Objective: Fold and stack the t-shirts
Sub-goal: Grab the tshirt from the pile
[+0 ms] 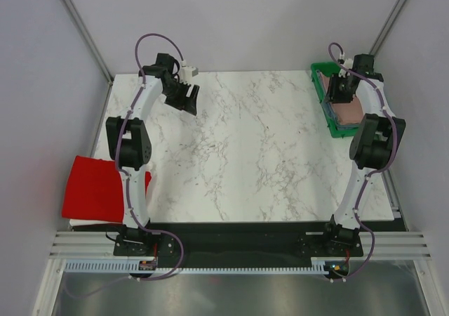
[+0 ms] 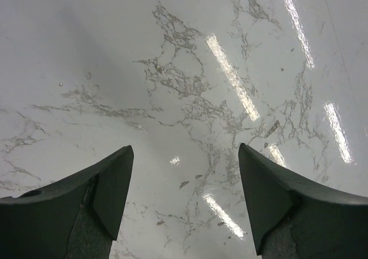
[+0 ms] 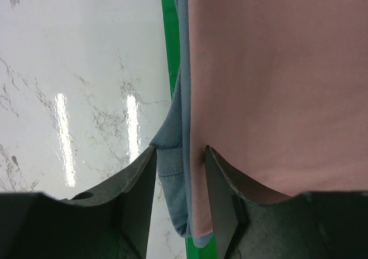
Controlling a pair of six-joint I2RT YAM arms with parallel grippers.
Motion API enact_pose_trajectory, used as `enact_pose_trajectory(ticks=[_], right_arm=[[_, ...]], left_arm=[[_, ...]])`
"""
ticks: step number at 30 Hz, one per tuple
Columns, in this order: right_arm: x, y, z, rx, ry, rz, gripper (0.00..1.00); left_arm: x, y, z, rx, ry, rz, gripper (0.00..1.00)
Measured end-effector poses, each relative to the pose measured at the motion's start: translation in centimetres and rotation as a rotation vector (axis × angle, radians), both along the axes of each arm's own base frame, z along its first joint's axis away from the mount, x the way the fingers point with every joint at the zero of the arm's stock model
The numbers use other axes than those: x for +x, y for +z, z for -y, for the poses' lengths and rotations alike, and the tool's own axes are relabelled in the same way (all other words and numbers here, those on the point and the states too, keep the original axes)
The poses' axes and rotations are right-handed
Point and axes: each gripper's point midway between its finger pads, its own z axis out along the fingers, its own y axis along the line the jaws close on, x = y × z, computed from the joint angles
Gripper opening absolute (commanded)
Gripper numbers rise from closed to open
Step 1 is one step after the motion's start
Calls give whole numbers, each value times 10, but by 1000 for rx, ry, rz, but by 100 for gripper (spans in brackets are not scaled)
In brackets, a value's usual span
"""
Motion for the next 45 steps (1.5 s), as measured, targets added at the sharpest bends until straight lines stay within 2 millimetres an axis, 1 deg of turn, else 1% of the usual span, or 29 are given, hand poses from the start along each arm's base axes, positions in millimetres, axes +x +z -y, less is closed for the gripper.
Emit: enact_pose_trajectory(ticks=[4,9,16,22,24,25,29,33,35,36,42,45], right_arm=[[0,-6,0,3,0,-11,46],[1,-8,2,4,-4,-14,46],[-1,-8,14,5,-29,-12,42],[-2,-7,18,20,-31,-9,33],[-2,-7,17,24,-27,-8,25],[-2,-7,17,25,-25,-7,23],[-1,-6,15,28,-20,-6,22],[-1,-6,15,32,-19,-5,16],[-1,-6,15,32,-18,-5,7],[-1,-6,15,31,-18,-5,0],[-2,-6,20,28,-25,-3,0],[-3,0,25,12,-35,6,0]], left_arm=[[-1,-1,3,11,-6,2,81],[-1,-1,4,21,-12,5,81],[-1,0,7,22,-19,9,81],[-2,2,12,21,-30,14,81],[-2,3,14,21,-33,16,81],[-2,3,15,21,-34,16,81],[-2,4,16,24,-37,18,81],[-2,3,14,30,-33,19,81],[-1,3,13,37,-30,20,81],[-1,3,13,37,-30,20,81],[-1,4,13,42,-30,23,82],[1,7,14,41,-30,33,86]])
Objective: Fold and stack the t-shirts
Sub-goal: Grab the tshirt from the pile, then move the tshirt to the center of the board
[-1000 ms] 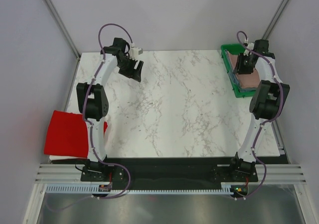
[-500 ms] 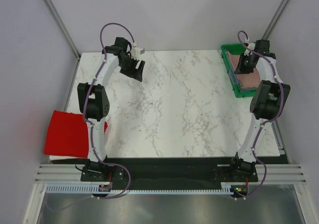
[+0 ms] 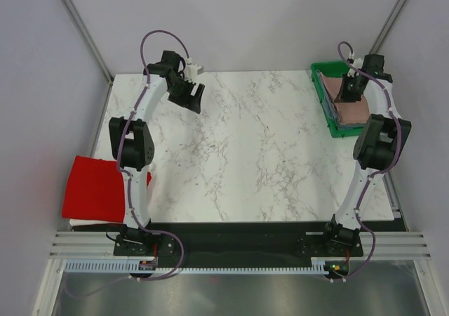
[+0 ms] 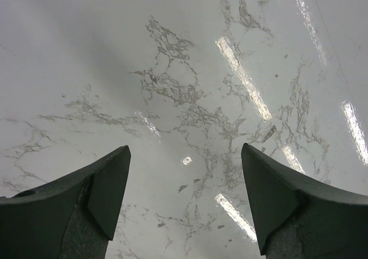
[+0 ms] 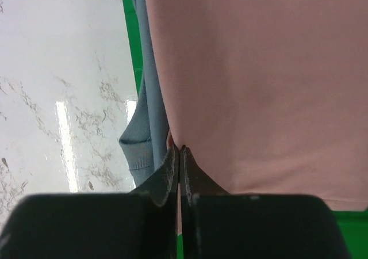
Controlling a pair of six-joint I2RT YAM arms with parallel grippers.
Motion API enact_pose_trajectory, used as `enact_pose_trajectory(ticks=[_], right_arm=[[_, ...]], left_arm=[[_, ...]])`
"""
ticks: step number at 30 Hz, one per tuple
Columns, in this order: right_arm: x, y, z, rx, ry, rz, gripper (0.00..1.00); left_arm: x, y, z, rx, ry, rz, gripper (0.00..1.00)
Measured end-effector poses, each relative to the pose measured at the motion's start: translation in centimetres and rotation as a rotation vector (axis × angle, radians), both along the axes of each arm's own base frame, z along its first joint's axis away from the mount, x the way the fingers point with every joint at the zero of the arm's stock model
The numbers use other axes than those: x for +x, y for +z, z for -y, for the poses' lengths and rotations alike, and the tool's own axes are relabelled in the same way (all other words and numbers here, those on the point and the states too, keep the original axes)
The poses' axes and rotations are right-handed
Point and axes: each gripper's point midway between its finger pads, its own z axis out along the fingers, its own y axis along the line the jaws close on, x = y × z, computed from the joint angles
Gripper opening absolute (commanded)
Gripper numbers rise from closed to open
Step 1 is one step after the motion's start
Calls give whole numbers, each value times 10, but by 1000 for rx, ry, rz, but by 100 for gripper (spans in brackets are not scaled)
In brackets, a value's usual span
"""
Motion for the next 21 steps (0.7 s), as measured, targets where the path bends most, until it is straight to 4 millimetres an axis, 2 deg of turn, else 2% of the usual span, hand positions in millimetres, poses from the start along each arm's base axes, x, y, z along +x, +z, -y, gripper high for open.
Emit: enact_pose_trajectory(ticks=[3,5,10,12,15,18,21], right_arm=[[1,20,7,-35,0,32,0],[3,43,11,-73,6,71,0],[8,125,21,-222,39,215,0],[6,161,17,-308,79,280,0],[-5,205,-12,-420,180,350,0],[-20,239,-65,-496,324,424,0],[-39,265,-130,-514,483,504,0]], left_arm=[[4,7,1,-4,1,21,90],[8,12,1,-7,2,37,93],[15,22,3,-23,20,68,100],[18,25,4,-31,31,77,100],[18,26,4,-40,51,71,100],[11,29,0,-51,69,60,100],[-3,38,-7,-66,77,51,95]])
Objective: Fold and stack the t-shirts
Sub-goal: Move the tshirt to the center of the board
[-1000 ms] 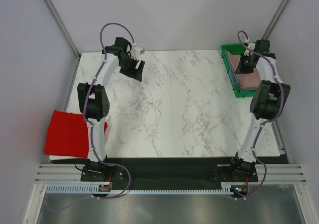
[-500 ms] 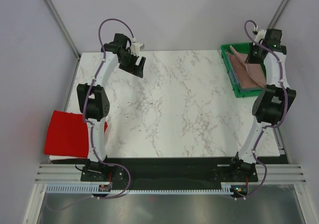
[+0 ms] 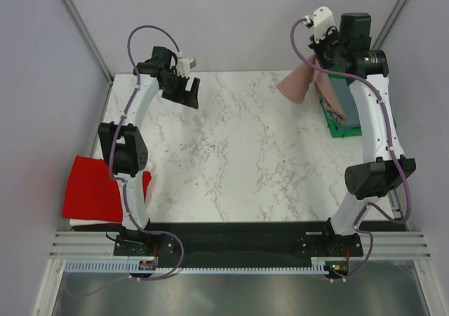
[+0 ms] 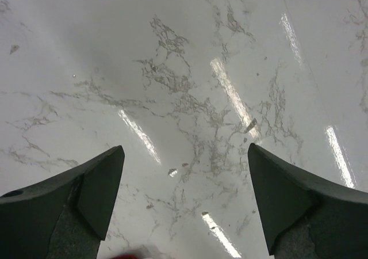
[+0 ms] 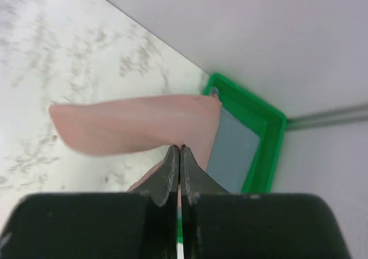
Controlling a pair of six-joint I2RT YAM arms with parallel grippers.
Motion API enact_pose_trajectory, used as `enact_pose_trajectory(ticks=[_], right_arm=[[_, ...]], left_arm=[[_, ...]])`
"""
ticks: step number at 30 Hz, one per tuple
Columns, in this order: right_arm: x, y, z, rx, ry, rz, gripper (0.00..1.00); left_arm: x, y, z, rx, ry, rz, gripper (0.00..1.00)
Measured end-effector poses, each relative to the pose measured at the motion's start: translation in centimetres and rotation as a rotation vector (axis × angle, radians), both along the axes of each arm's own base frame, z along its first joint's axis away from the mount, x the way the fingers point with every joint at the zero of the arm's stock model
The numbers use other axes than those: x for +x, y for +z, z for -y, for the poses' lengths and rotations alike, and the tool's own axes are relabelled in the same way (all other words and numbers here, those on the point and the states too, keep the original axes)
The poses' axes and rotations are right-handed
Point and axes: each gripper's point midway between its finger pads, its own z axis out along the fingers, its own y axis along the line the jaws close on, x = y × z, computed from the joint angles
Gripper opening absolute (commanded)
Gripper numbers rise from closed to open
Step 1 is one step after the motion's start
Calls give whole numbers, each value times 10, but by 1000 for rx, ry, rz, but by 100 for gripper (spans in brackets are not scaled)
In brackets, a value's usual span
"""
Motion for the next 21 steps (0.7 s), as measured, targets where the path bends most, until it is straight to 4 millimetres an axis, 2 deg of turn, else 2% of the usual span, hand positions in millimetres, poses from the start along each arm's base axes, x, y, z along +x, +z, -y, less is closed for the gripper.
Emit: enact_pose_trajectory(ticks=[2,4,9,12,15,18,21], right_arm=[[-9,11,-31,4,79,24,0],[-19,21,-54,18,144,42,0],[-32,34,-82,45,210,65,0],[-41,45,-112,46,259,88,0],[-64,56,-165,42,359,111,0],[-105,64,-227,35,492,126,0],[-140,70,-264,31,594,134,0]], left_arm=[[-11,6,-5,7,6,0,92],[-22,11,-13,35,7,14,89],[-49,26,-29,119,-25,59,86],[-57,38,-35,151,-43,114,86],[-60,49,-40,169,-48,176,86],[-60,56,-45,181,-30,229,86],[-62,59,-52,174,-1,246,86]])
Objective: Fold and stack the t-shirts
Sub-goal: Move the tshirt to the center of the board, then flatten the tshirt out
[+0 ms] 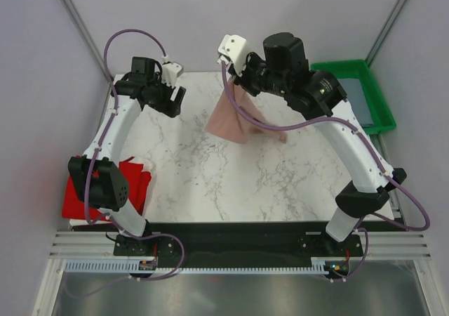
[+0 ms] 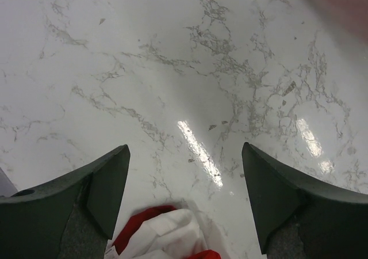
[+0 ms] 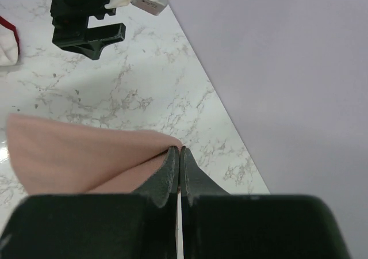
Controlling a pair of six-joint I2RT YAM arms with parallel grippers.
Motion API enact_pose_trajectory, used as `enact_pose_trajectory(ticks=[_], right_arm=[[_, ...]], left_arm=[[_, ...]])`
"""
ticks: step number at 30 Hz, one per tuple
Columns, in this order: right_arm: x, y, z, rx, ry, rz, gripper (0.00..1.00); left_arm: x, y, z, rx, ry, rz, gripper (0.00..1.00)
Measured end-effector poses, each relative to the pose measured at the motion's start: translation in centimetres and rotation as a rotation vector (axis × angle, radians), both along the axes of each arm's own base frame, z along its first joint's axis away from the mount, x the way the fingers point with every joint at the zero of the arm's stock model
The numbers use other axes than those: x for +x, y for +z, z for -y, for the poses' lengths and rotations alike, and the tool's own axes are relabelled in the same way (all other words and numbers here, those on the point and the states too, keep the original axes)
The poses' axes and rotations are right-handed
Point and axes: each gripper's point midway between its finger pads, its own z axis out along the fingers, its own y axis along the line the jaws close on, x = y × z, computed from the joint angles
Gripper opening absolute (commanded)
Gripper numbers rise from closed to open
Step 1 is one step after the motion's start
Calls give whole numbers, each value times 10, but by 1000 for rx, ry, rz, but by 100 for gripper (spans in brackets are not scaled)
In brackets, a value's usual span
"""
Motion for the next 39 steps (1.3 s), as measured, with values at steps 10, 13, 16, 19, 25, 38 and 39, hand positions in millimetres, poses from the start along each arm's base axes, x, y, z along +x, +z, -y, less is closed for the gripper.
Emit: enact_pose_trajectory(ticks=[10,13,16,19,25,38,39], right_arm=[[10,5,19,11,-83,59,0],[29,-32,34,-17,-137,17,0],[64,-88,66,-59,-246,-64,4],[106,-155,119,-108,-419,-179,42],[140,-252,188,-217,-605,-388,58],[20,-230,-66,-227,159,-310,47],[22,-242,-71,-238,164,-329,46]], left_arm=[[6,15,-35,39,121,92,89],[8,15,-38,52,134,99,90],[10,17,-40,59,142,108,90],[11,17,-42,69,153,113,93],[11,16,-47,87,171,114,99],[-5,-2,-89,13,297,39,84],[-7,-1,-98,2,320,36,84]])
